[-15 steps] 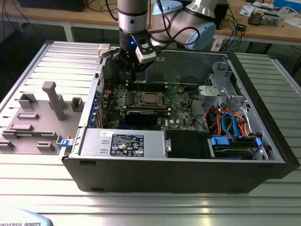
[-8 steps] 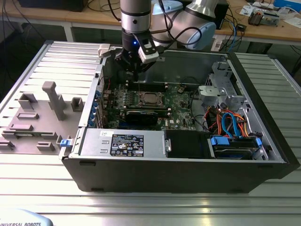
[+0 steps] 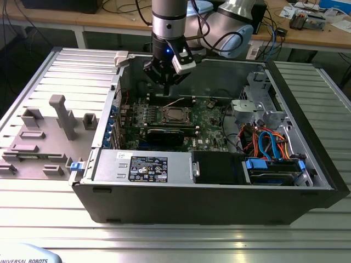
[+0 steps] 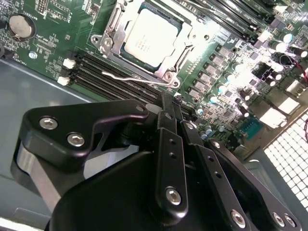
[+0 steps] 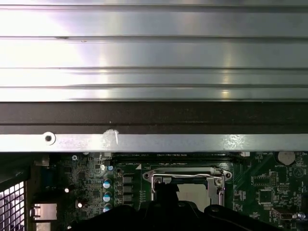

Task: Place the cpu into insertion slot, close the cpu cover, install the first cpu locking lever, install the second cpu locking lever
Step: 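Install the first cpu locking lever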

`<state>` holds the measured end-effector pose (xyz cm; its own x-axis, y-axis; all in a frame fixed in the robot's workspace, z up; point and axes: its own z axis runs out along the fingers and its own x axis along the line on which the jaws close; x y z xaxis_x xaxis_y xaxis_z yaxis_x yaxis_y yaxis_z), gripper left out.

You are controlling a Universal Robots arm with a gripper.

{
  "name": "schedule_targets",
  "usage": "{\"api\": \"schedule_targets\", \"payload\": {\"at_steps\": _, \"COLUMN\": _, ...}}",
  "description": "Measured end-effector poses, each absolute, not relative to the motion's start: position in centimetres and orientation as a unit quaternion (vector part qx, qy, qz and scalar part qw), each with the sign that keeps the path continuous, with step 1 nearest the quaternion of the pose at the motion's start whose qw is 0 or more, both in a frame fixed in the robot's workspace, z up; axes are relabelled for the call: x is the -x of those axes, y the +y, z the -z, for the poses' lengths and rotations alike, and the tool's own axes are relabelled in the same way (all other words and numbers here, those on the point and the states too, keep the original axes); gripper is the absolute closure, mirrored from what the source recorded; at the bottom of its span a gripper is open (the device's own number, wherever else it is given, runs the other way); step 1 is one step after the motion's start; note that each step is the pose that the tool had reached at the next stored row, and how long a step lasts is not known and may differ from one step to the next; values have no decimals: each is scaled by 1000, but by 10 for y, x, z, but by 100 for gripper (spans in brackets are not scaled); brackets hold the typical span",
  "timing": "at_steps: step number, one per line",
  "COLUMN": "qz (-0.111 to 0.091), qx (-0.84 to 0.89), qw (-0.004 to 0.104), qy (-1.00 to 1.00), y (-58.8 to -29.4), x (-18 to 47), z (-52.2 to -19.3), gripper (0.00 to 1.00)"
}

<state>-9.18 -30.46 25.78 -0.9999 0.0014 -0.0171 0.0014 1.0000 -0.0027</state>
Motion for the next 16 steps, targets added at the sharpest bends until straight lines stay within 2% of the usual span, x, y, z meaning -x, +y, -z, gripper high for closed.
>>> {"api": "schedule_targets", "payload": {"at_steps": 16, "qz": 1, "qx": 8, "qw": 9, "qy": 1000, "y": -305, "x": 92, "z": -258, "gripper": 89}}
